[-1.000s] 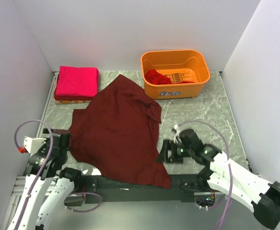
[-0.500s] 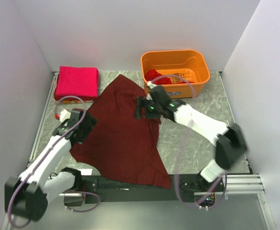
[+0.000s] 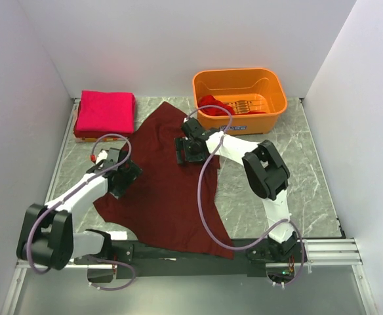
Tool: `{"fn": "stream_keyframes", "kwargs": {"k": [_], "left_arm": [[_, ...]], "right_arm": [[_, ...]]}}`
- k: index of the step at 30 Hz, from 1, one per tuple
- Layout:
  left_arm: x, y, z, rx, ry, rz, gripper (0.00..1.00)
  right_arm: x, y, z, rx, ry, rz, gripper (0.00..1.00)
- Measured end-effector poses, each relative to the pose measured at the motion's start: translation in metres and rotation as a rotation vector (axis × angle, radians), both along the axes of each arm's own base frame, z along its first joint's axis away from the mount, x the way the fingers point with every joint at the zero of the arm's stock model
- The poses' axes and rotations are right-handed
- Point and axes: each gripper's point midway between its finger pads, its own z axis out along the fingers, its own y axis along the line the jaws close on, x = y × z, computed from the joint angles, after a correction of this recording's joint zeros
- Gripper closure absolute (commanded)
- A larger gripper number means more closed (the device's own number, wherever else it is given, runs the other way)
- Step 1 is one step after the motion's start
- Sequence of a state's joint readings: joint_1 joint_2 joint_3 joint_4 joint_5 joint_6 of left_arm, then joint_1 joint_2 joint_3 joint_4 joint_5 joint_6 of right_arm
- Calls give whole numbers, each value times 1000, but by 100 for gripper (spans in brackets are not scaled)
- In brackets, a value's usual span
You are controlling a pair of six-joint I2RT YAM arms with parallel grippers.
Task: Fold and stack the t-shirts
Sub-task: Flatten the tshirt out
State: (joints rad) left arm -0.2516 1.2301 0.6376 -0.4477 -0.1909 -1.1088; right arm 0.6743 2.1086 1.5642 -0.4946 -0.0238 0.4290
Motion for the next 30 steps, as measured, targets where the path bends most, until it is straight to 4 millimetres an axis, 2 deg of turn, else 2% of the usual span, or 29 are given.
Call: {"fn": "stream_keyframes", "kwargs": {"k": [2, 5, 11, 14, 17, 20, 23, 26, 30], "left_arm": [[-1, 0, -8, 12, 29, -10, 1], [0, 0, -18, 29, 62, -30, 1], [34, -10, -18, 49, 45, -94, 1], [65, -22, -18, 65, 27, -142, 0], [106, -40, -18, 90, 25, -197, 0], [161, -65, -16, 102, -10, -261, 1], [208, -84, -13, 121, -49, -306, 1], [247, -97, -8, 145, -82, -341, 1], [269, -98, -5, 192, -68, -368, 1]], "right_arm": [[-1, -7, -1, -16, -14, -14, 11], [-16, -25, -5, -27, -17, -30, 11], [-68, -86, -8, -53, 24, -95, 12], [-107, -111, -8, -38, 63, -144, 12], [-144, -123, -8, 9, 93, -191, 12], [-181, -117, -4, 88, 117, -188, 12], [-212, -107, 0, 150, 161, -146, 12], [-213, -102, 6, 176, 157, -149, 12], [-189, -102, 27, 143, 85, -184, 8]]}}
